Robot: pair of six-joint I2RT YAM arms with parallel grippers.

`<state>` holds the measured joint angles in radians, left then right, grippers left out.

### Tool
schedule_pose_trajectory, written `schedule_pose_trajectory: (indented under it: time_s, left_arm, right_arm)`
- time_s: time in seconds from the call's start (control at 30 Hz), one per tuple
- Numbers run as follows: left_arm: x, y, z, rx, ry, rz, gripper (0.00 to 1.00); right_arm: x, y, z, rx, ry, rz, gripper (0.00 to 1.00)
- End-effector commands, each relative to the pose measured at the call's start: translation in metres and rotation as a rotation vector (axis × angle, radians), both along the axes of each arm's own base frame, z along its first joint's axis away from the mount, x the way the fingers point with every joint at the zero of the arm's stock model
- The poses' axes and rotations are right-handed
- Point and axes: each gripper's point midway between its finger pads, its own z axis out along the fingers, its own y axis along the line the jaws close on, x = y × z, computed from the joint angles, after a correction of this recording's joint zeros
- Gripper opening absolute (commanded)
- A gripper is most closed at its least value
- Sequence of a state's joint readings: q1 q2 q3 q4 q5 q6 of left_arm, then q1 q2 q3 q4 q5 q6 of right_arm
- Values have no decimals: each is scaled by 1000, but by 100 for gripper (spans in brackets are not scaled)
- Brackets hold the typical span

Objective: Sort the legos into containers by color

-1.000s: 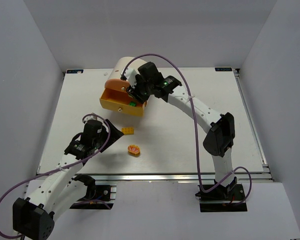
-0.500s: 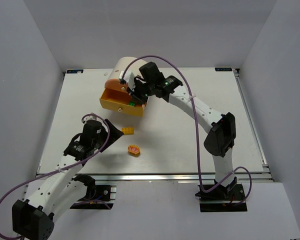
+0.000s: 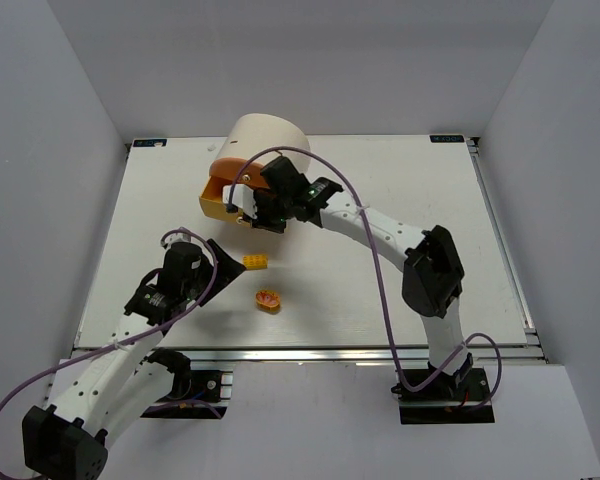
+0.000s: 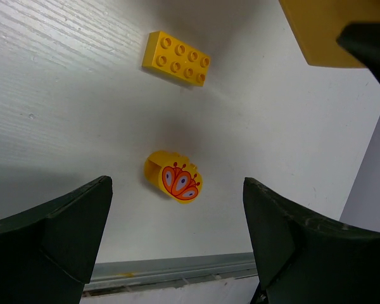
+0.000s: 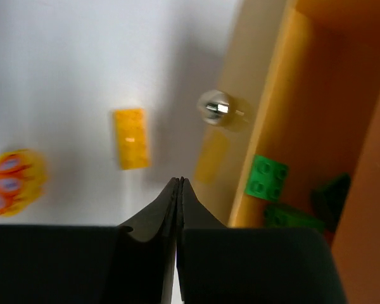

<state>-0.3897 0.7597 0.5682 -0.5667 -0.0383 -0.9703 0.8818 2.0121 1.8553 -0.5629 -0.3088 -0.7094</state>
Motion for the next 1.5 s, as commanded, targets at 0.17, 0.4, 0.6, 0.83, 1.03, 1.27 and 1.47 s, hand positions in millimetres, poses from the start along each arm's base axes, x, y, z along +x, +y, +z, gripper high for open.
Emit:
schedule_pose_trajectory:
  time_s: [0.17, 0.4, 0.6, 0.83, 1.03, 1.27, 1.47]
  left_arm:
    - [4, 7, 11, 15, -31, 32, 94]
    - [7, 6, 12, 20, -36, 33, 94]
    - [10, 6, 14, 22, -42, 33, 95]
    - [36, -8, 26, -38, -149, 28, 80]
    - [79, -18, 20, -66, -151, 43, 23]
    - [134, -31, -16, -193, -8, 17, 48]
    - [175, -30, -16, -346, -58, 4, 64]
  right_arm:
    - [93, 3, 11, 5, -348, -447, 0]
    - [112, 8, 15, 36, -416, -496, 0]
    - [132, 12, 13, 27, -452, -548, 0]
    - [58, 19, 34, 52, -199, -225, 0]
    - [-23, -33, 63, 173, 24, -35, 33]
    - [-52, -108, 67, 263, 363, -43, 39]
    - [-70, -153, 53, 319, 496, -42, 11]
